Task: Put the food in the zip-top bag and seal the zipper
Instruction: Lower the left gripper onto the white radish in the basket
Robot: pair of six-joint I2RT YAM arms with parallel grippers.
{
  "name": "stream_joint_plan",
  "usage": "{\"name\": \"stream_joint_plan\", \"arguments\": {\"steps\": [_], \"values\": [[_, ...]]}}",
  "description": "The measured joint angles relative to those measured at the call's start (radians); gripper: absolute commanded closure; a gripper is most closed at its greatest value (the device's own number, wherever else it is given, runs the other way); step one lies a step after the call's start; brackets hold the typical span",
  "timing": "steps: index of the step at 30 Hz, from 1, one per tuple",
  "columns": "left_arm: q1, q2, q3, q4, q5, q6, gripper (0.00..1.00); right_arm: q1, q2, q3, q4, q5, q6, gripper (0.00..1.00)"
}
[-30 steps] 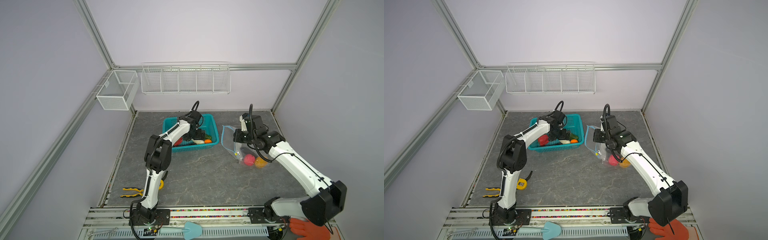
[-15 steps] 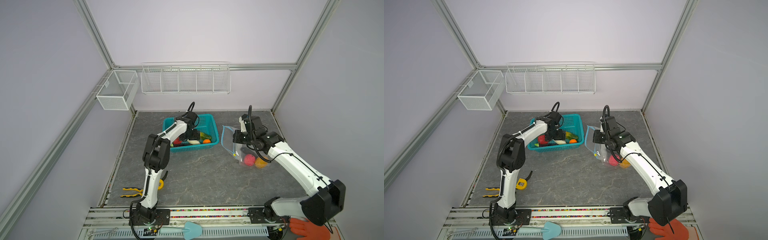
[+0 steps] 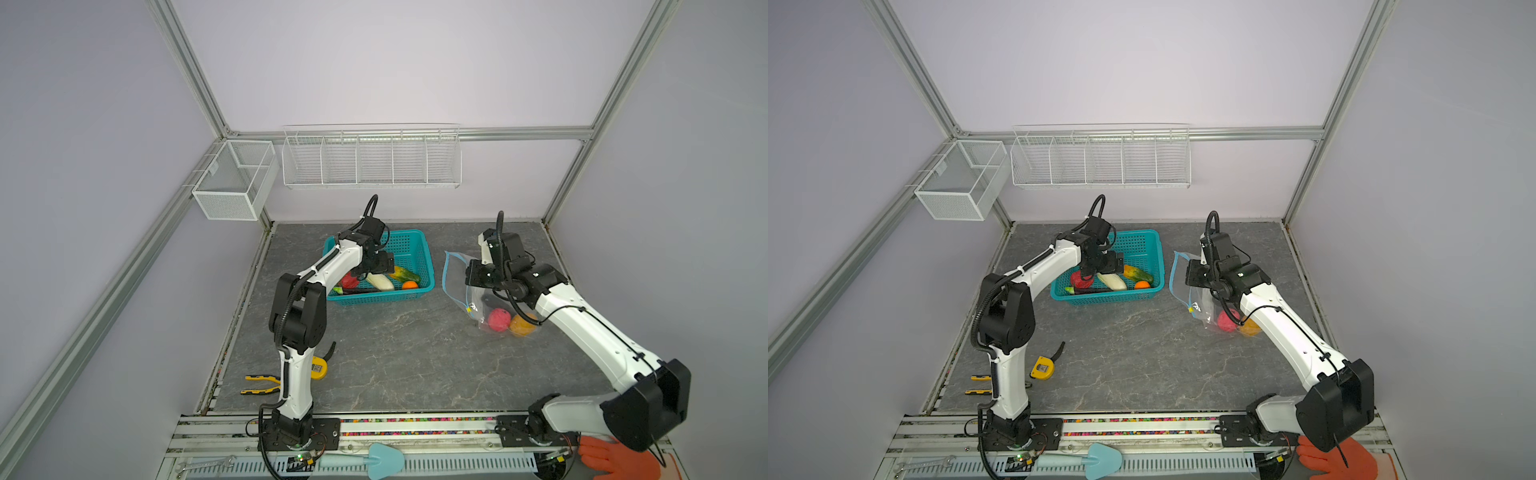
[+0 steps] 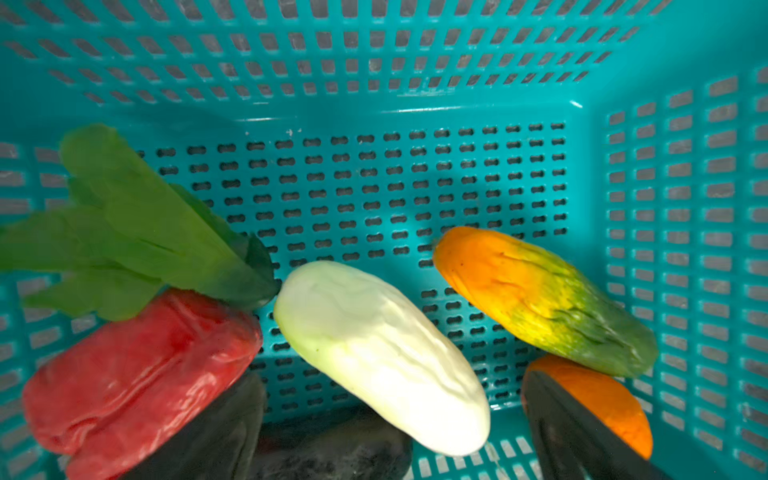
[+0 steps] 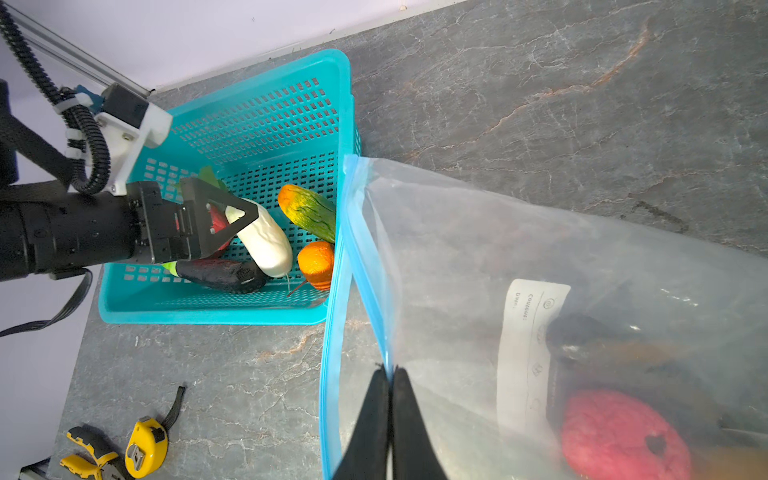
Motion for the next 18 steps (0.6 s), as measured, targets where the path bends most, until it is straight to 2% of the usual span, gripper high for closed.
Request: {"name": "stream_joint_plan", "arguments": {"steps": [10,18], "values": [[0.0,0.018,-0.038,0.026,0.005,-0.019,0.02,0.01,0.0,-0.003,0.003,0.001,0.011,0.93],[-0.006,-0.07,-0.089,0.012,0.006,-0.015,0.01,0.011,0.0,-0.003,0.003,0.007,0.014,0.93]]}}
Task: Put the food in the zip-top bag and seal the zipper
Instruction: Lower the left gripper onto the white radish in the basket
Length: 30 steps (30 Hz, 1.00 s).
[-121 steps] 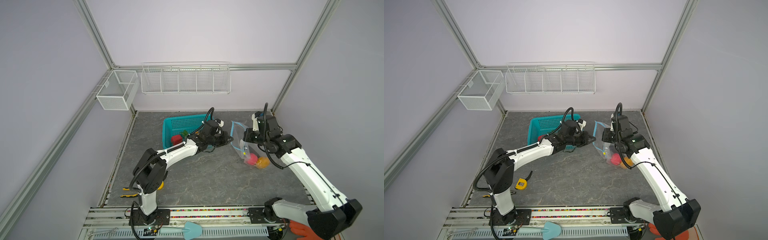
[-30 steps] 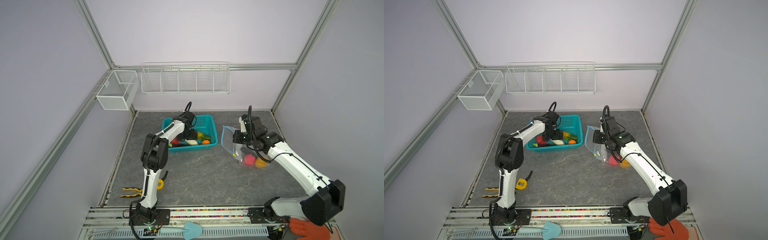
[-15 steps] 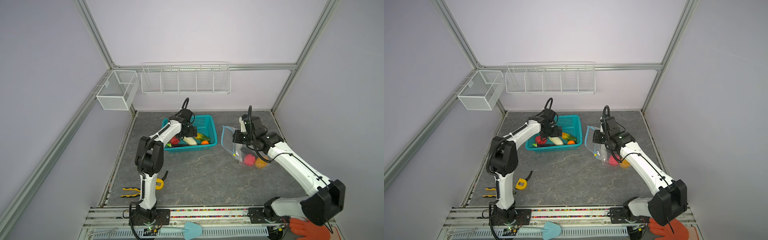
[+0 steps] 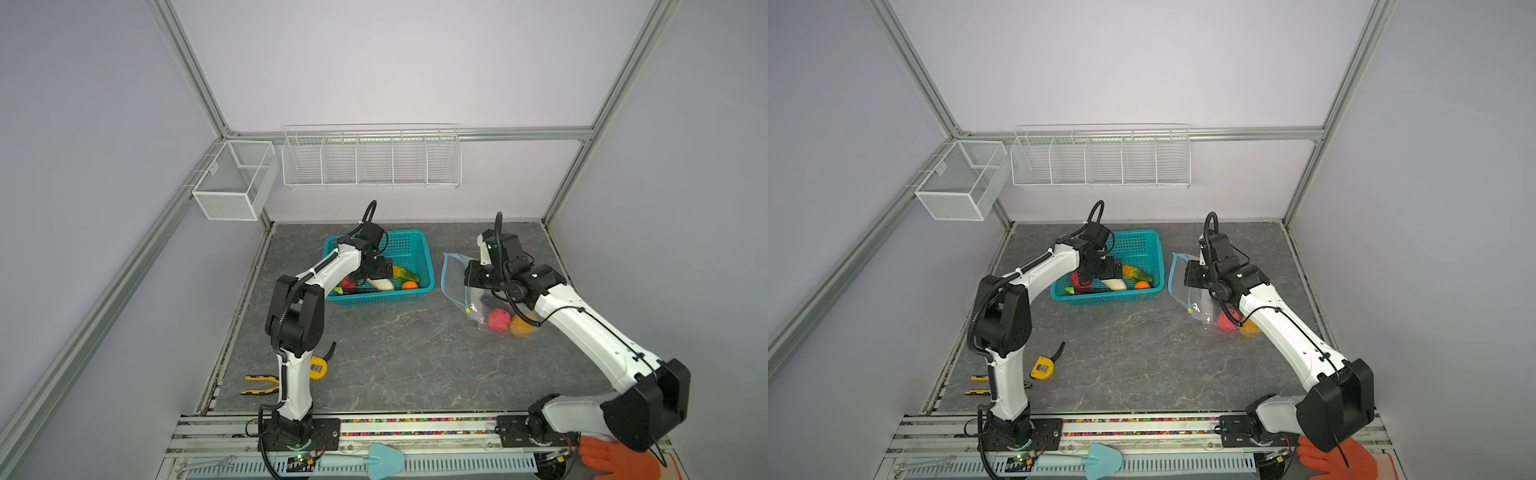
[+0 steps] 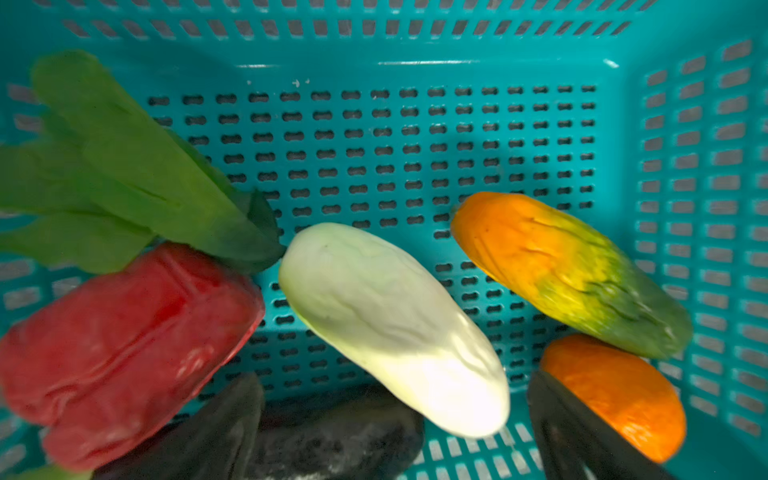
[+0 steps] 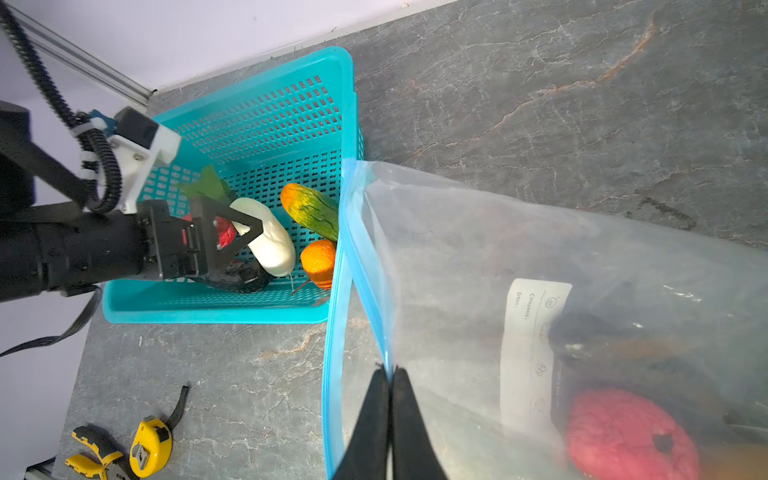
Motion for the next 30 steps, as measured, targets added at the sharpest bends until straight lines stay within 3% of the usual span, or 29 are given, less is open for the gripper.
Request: {"name": "stream_joint_plan", "arguments": {"steps": [8,30], "values": [[-0.026,-0.03,-0.01,-0.019,-0.001,0.027,0.01,0.0,0.0,0.0,0.0,0.005,0.003,0.93],[-0.04,0.078,-0.006,-0.041,0.002,0.03,0.01,0.014,-0.003,0.0,-0.004,0.027,0.003,0.93]]}}
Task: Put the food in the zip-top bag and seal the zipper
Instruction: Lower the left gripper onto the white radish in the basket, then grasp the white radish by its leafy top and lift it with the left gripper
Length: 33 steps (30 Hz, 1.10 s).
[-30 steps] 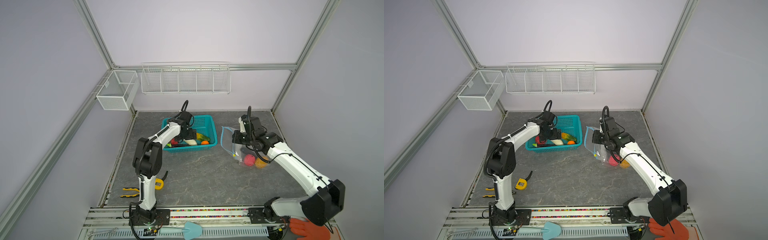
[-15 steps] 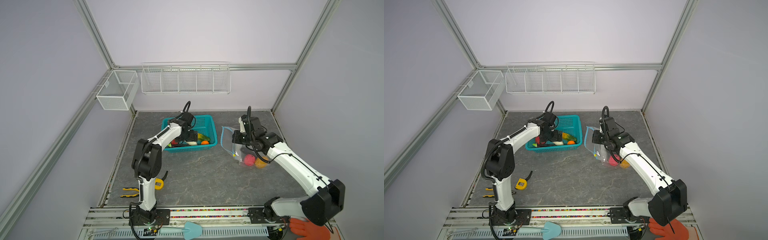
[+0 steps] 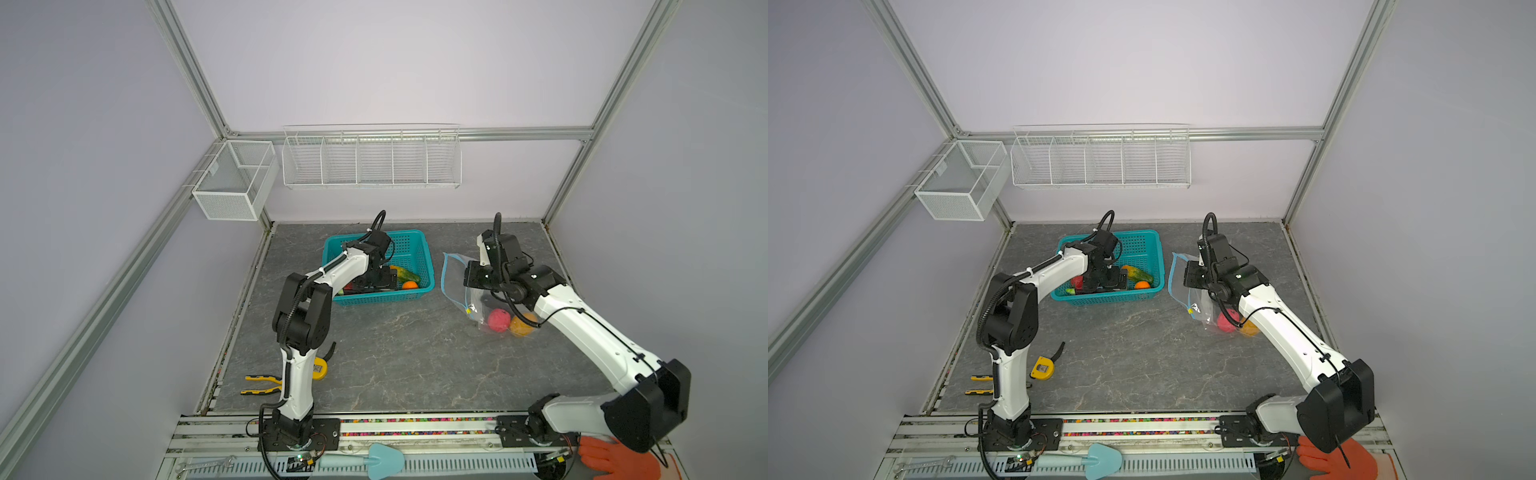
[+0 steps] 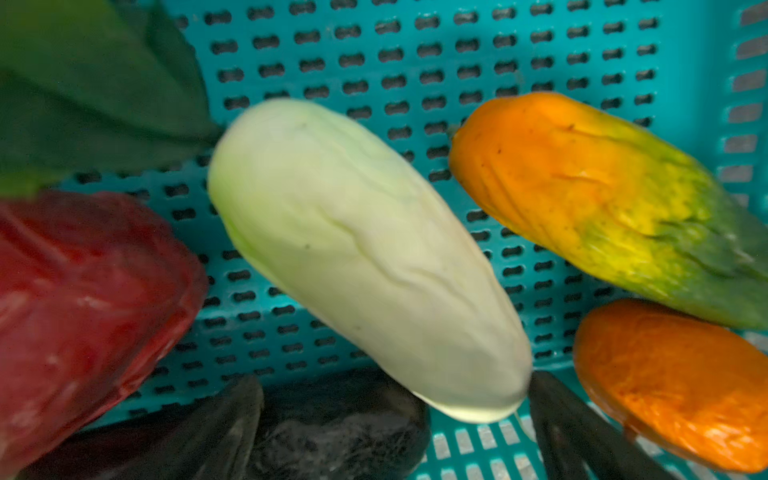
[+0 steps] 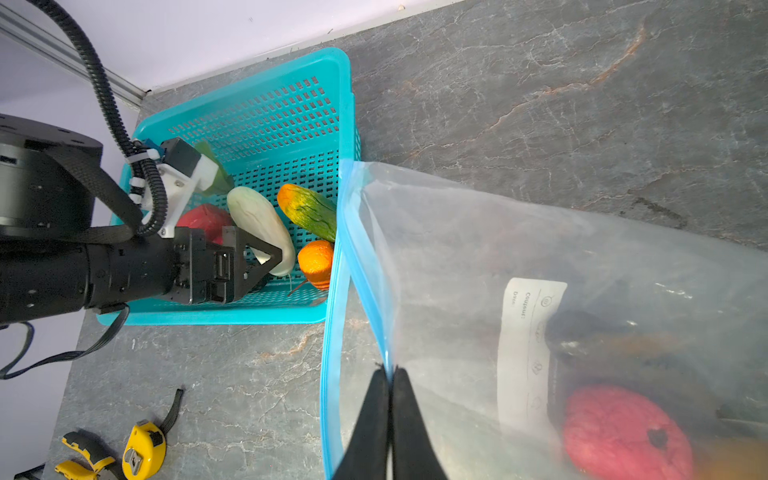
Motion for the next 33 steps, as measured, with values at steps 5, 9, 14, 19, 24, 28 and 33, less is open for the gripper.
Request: {"name": "stream_joint_plan", "arguments": {"steps": [5,9,14,19,24,28,33], "values": [[-0.004,0.016,0.005,0.011,-0.003,-0.003,0.0,0.003,0.0,0.0,0.0,0.001,0.0,0.93],[-0.005,0.027,0.017,0.025,-0.004,-0.02,0.03,0.006,0.0,0.0,0.0,0.001,0.0,0.93],[0.002,0.044,0.024,0.077,-0.001,-0.078,0.05,0.009,0.0,0.0,0.0,0.001,0.0,0.93],[0.03,0.043,-0.021,0.185,0.008,-0.165,0.06,0.013,0.0,-0.007,0.002,0.0,0.001,0.93],[0.055,0.043,-0.047,0.246,0.024,-0.231,0.1,0.013,-0.002,-0.018,0.004,-0.003,0.001,0.93],[0.058,0.048,-0.038,0.272,0.023,-0.255,0.15,0.013,-0.003,-0.026,0.01,-0.004,0.002,0.93],[0.059,0.07,-0.016,0.288,0.022,-0.264,0.18,0.013,-0.006,-0.033,0.011,-0.004,0.004,0.93]]}}
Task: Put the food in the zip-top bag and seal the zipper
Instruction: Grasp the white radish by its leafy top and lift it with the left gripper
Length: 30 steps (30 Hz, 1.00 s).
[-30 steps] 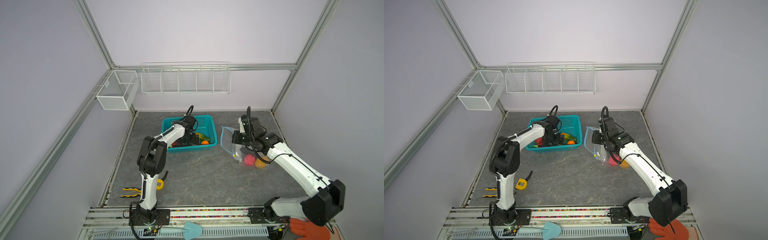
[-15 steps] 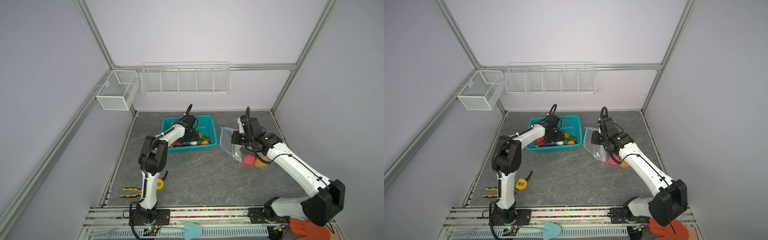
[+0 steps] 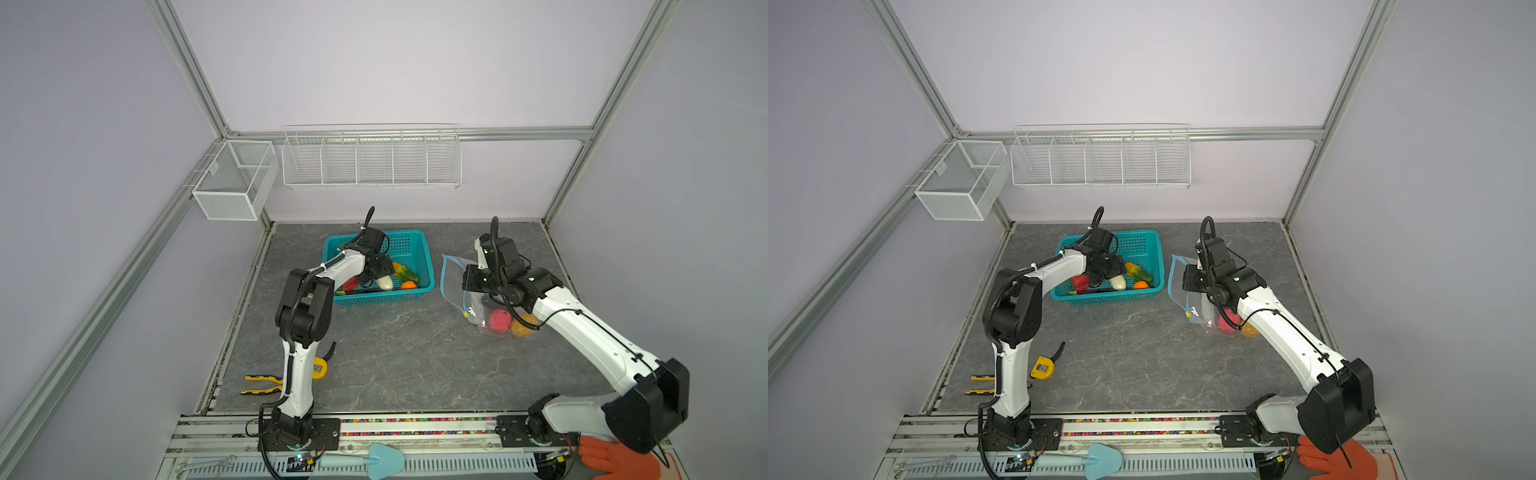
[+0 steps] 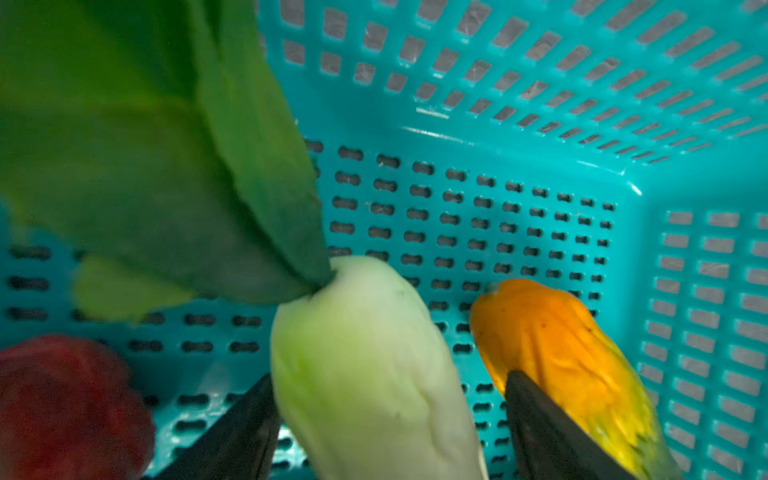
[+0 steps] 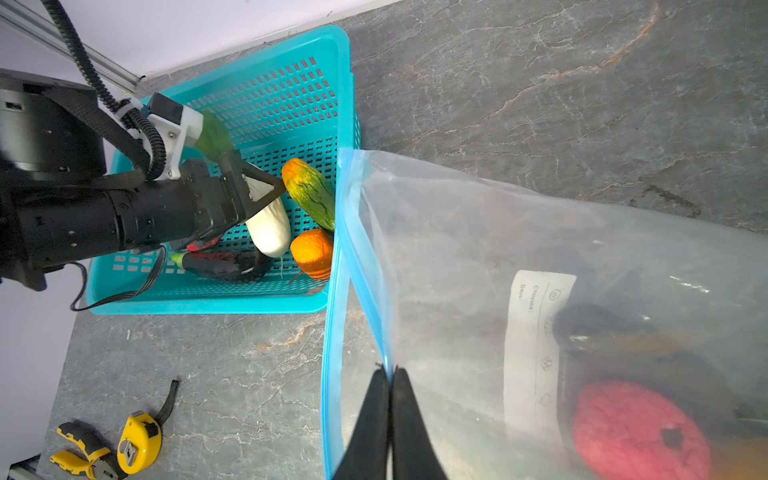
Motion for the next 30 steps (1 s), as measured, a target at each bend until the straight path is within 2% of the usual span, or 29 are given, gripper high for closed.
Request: {"name": "stream_joint_plan", "arguments": {"steps": [6,13,16,30], "values": [[0.014,0.018,0.029,0.001,-0.003,0.0,0.23,0.0,-0.003,-0.003,0.002,0.0,0.001,0.93],[0.024,0.019,0.061,0.002,-0.008,0.001,0.44,0.0,-0.003,-0.004,0.004,-0.004,0.005,0.93],[0.024,0.019,0.062,-0.001,-0.007,0.002,0.5,0.0,-0.003,-0.004,0.004,-0.003,0.006,0.93],[0.024,0.018,0.061,0.0,-0.006,0.005,0.6,0.0,-0.003,-0.004,0.004,-0.003,0.007,0.93]]}}
